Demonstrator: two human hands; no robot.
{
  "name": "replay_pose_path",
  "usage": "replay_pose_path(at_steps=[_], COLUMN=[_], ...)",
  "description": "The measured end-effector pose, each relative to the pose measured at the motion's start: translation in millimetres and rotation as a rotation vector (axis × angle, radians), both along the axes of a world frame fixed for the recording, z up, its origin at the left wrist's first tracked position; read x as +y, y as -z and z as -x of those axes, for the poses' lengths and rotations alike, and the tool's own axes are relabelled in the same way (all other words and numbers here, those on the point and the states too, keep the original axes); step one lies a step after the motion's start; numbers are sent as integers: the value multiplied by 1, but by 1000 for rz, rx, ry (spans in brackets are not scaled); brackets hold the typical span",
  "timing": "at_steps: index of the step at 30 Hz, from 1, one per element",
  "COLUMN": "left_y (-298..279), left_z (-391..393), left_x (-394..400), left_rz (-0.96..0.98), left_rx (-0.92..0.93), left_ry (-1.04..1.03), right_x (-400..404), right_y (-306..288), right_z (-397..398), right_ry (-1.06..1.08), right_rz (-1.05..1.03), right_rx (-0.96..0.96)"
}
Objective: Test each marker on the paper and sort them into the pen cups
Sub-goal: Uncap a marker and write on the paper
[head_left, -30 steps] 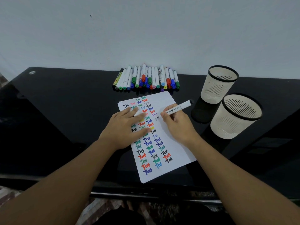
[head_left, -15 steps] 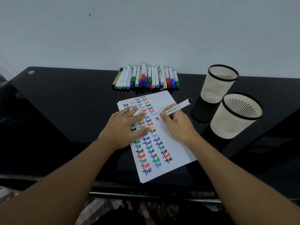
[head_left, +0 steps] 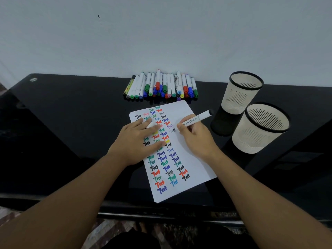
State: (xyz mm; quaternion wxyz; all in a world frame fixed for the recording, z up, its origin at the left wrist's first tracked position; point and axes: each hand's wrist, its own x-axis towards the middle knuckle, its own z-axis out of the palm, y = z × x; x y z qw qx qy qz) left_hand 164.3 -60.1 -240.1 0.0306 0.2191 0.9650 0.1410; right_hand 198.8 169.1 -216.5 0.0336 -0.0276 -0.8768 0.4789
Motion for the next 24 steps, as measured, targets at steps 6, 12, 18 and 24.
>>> replay_pose_path(at_steps=[6, 12, 18, 24], left_y=[-1, 1, 0, 0], left_z=[-2, -1, 0, 0], left_x=[0, 0, 0, 0], left_rz=[-9, -8, -1, 7], left_rx=[-5, 4, 3, 1], left_ry=[1, 1, -6, -7], right_x=[1, 2, 0, -1], right_y=[2, 4, 4, 6], right_z=[2, 1, 3, 5], right_ry=[47, -3, -76, -43], right_rz=[22, 122, 24, -50], right_rx=[38, 30, -4, -14])
